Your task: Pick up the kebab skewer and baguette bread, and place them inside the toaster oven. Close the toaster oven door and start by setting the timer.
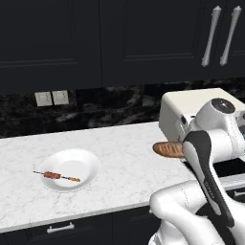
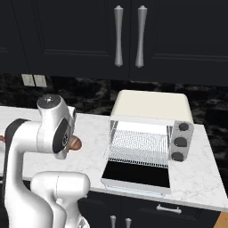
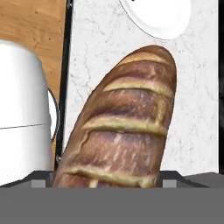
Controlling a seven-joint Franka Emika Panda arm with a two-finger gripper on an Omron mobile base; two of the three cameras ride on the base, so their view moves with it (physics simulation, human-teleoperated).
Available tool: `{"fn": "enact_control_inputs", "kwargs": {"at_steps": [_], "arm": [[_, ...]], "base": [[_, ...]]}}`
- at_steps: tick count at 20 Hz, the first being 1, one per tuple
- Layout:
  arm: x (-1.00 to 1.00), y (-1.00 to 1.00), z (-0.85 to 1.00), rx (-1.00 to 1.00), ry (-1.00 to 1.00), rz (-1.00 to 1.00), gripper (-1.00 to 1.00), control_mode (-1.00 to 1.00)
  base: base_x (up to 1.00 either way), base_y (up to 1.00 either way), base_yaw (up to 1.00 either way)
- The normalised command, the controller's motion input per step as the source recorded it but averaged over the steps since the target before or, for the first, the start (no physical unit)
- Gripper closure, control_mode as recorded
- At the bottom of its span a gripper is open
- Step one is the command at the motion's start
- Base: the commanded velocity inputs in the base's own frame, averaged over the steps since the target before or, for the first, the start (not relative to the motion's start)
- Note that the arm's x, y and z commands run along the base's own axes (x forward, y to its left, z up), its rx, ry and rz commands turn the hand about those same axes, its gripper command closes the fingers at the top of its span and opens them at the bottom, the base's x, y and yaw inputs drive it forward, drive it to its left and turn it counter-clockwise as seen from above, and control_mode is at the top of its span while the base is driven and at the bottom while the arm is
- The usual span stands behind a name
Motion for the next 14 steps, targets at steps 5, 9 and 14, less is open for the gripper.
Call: {"fn": "enact_control_inputs", "kwargs": {"at_steps": [5, 9, 14], "arm": [[-0.03, -0.99, 0.1, 0.03, -0.07, 0.05, 1.0, -1.0], [0.0, -0.82, 0.0, 0.0, -0.1, -0.01, 1.0, -1.0], [0.1, -0.81, 0.0, 0.01, -0.09, -0.01, 1.0, -1.0]], "base": [[0.0, 0.0, 0.0], [0.0, 0.0, 0.0], [0.0, 0.0, 0.0]]}}
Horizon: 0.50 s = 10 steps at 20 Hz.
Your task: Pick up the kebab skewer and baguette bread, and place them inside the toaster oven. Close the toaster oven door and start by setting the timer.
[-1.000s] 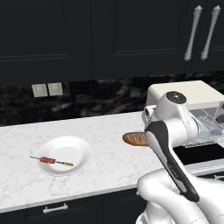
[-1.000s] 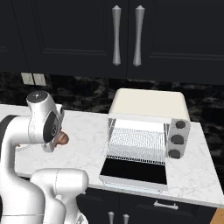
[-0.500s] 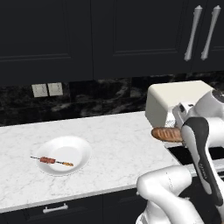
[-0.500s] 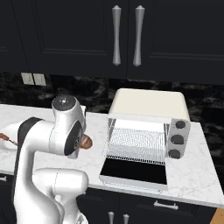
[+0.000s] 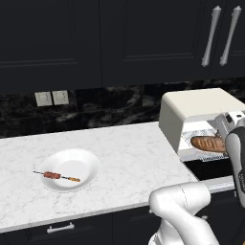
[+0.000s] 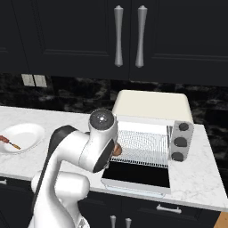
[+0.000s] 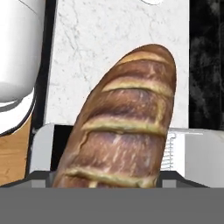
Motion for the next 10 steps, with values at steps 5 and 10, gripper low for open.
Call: {"fn": "enact_control_inputs", "kwargs": {"at_steps": [5, 10], "arm": [[0.39, -0.79, 0.0, 0.03, -0.03, 0.0, 1.0, -1.0], [0.47, -0.57, -0.02, 0.0, 0.0, 0.0, 1.0, -1.0]], "base": [[0.0, 0.0, 0.0], [0.0, 0.0, 0.0]]}}
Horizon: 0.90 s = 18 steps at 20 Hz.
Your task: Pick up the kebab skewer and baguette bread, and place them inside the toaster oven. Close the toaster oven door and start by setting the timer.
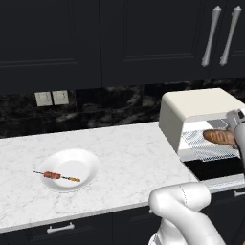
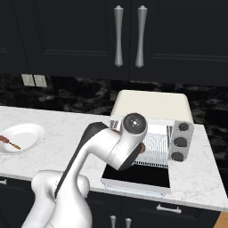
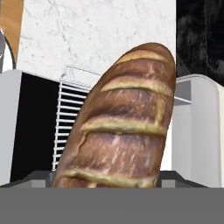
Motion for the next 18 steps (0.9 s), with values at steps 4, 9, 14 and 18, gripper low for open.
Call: {"fn": "enact_control_inputs", "kwargs": {"at_steps": [4, 9, 14, 18], "arm": [[0.43, -0.48, -0.11, 0.0, 0.0, 0.0, 1.0, -1.0], [0.35, -0.4, -0.2, 0.0, 0.0, -0.01, 1.0, -1.0], [0.32, -0.14, -0.26, 0.0, -0.01, 0.0, 1.0, -1.0], [0.27, 0.0, -0.11, 0.0, -0.05, 0.0, 1.0, -1.0]], "base": [[0.0, 0.0, 0.0], [0.0, 0.0, 0.0], [0.0, 0.0, 0.0], [0.0, 0.0, 0.0]]}}
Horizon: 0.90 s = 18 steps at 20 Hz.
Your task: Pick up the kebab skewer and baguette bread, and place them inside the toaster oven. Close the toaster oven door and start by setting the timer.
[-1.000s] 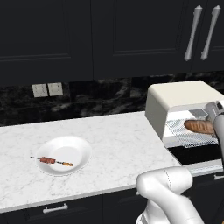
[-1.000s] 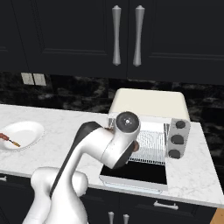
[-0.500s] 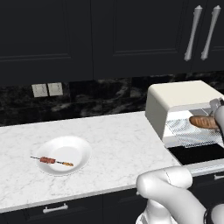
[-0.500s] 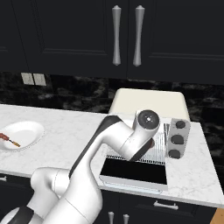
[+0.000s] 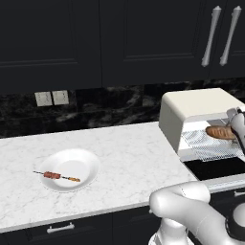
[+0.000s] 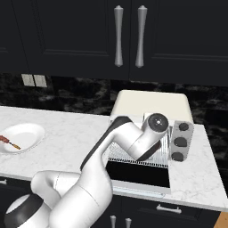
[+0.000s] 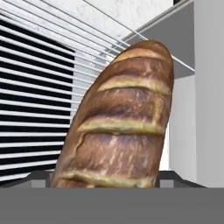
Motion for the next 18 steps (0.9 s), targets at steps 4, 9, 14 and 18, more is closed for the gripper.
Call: {"fn": "enact_control_inputs", "kwargs": {"at_steps": [4, 9, 14, 18], "arm": [[0.08, 0.0, 0.0, 0.0, -0.07, 0.04, 1.0, -1.0], [0.07, 0.0, -0.03, 0.0, -0.03, 0.07, 1.0, -1.0], [0.31, 0.0, -0.05, 0.0, 0.0, 0.02, 1.0, -1.0], [0.28, 0.0, -0.09, 0.0, 0.0, 0.0, 1.0, -1.0]], "base": [[0.0, 0.0, 0.0], [0.0, 0.0, 0.0], [0.0, 0.0, 0.0], [0.0, 0.0, 0.0]]}}
